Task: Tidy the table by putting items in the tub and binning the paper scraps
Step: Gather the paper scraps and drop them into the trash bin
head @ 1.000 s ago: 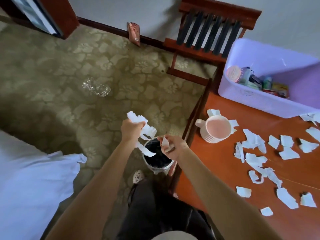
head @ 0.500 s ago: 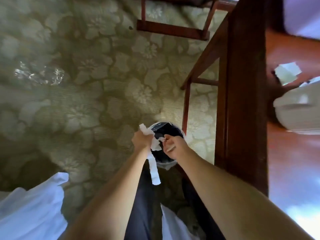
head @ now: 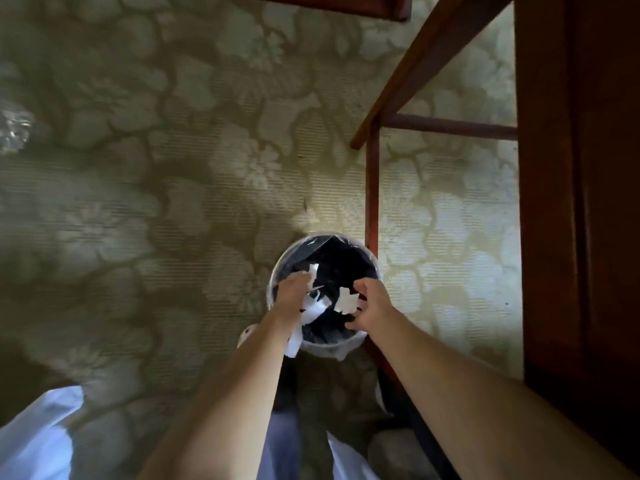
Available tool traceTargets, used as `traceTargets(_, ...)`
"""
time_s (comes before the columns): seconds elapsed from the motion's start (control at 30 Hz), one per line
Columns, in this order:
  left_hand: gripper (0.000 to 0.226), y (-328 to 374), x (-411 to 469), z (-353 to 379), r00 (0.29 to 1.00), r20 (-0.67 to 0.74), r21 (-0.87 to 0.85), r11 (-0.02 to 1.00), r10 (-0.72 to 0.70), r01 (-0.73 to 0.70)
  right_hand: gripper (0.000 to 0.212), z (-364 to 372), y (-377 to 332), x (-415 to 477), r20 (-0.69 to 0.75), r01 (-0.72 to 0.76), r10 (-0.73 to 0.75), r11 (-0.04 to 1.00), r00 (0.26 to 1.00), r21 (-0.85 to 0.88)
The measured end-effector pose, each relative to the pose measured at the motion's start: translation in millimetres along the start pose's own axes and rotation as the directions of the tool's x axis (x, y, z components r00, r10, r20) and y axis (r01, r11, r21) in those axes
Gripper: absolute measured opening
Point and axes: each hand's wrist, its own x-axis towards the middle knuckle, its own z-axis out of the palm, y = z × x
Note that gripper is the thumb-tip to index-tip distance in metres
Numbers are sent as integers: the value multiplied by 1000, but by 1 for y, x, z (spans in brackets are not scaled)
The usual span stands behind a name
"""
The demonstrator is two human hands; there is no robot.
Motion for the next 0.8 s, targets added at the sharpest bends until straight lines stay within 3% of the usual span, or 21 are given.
traceTargets(0.13,52,8,-20,2,992,86,-123,988,-88,98,41,-1,-3,-18,24,24,-23,1000,999,-21)
traceTargets(0.33,55,23,-63,-7,998,-18,-166,985,-52,49,40,-2,-7,-88,82,52,-51,999,995,-3)
traceTargets(0.53,17,64,-175,-1,979,-174,-93,988,105,-123,34,-12,-22,-184,66,216,-210,972,975,-96)
traceTargets(0.63,15,87,-253,15,962,-180,-86,971,203,-221,28,-32,-35,-258,166,373,-346,910,924,-183)
traceTargets(0.7,15,95,-302,27,948,-182,-83,957,261,-279,17,-52,-39,-299,253,462,-415,870,874,-171)
traceTargets(0.8,22,95,-373,54,873,-213,-10,892,439,-451,17,-106,-44,-358,359,600,-535,795,765,-94)
